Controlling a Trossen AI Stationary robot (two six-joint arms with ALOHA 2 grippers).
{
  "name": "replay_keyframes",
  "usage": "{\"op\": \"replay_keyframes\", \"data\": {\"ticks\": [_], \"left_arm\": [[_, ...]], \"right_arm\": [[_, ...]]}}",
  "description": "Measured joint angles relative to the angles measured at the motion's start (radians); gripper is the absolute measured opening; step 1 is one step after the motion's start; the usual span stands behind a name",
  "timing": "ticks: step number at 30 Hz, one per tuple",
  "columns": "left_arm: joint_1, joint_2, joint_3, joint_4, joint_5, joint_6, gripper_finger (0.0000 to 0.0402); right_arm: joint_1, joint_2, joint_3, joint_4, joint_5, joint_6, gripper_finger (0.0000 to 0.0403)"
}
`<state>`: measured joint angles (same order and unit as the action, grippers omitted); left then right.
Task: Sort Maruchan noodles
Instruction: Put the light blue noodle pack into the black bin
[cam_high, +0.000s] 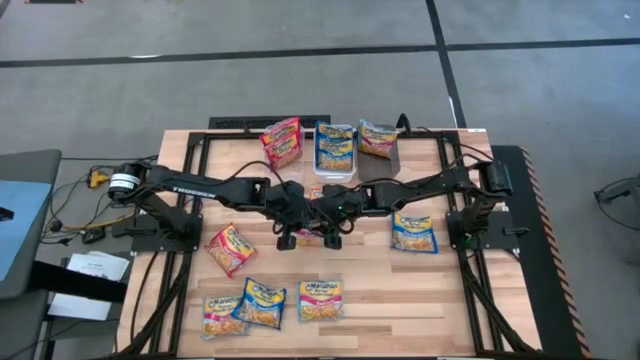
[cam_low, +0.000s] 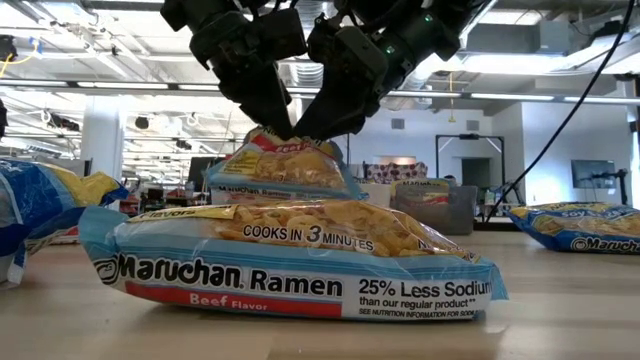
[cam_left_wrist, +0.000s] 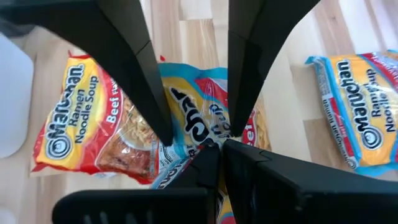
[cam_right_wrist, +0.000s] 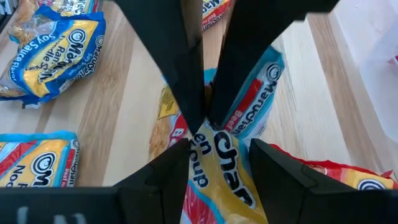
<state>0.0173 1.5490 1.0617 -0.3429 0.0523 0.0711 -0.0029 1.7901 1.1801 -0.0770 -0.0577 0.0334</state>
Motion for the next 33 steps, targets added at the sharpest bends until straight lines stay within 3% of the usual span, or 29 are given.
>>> {"op": "replay_keyframes", "data": {"ticks": [7,19,26,33], "left_arm": [[0.0,0.0,0.004,-0.012,-0.014,0.0,0.0],[0.0,0.0,0.004,-0.006,-0.032,-0.024,0.0],[0.01,0.0,0.004,-0.005,-0.061,-0.094,0.0],[0.033,0.0,0.004,0.0,0.05,-0.115,0.0032]], "right_arm": [[0.0,0.0,0.0,-0.006,0.013,0.001,0.017],[0.003,0.001,-0.001,-0.007,0.046,0.046,0.0015],[0.008,0.002,-0.001,-0.006,0.067,0.09,0.0005],[0.01,0.002,-0.001,-0.006,0.067,0.093,0.0004]]}}
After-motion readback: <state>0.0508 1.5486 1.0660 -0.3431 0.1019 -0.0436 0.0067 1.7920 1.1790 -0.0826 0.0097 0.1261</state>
